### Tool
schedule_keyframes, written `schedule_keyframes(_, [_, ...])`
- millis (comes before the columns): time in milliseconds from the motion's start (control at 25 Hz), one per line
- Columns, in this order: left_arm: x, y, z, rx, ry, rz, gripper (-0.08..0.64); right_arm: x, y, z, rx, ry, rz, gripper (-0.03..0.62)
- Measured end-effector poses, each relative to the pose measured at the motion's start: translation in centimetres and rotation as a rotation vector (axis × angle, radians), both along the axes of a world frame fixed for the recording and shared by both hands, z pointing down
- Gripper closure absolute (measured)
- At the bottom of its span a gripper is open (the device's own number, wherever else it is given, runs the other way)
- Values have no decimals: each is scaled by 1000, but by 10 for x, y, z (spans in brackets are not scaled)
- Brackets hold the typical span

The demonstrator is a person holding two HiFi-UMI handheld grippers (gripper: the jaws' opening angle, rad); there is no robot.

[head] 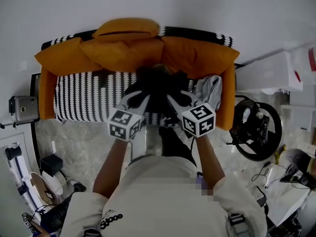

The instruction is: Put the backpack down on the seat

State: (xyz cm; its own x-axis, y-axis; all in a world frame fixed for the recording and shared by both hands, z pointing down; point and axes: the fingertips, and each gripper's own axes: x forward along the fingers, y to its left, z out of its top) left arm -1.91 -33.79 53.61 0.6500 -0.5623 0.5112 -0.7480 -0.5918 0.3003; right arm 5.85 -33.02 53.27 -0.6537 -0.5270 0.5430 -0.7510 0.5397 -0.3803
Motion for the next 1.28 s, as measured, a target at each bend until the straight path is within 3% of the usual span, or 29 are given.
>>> schedule_keyframes(720, [8, -54, 59, -129, -16, -51, 511, 19, -49, 56, -105, 18, 3, 514])
schedule_keyframes(1280, [17, -89, 93, -185, -38, -95, 511, 37, -86, 87, -154, 27, -30, 502])
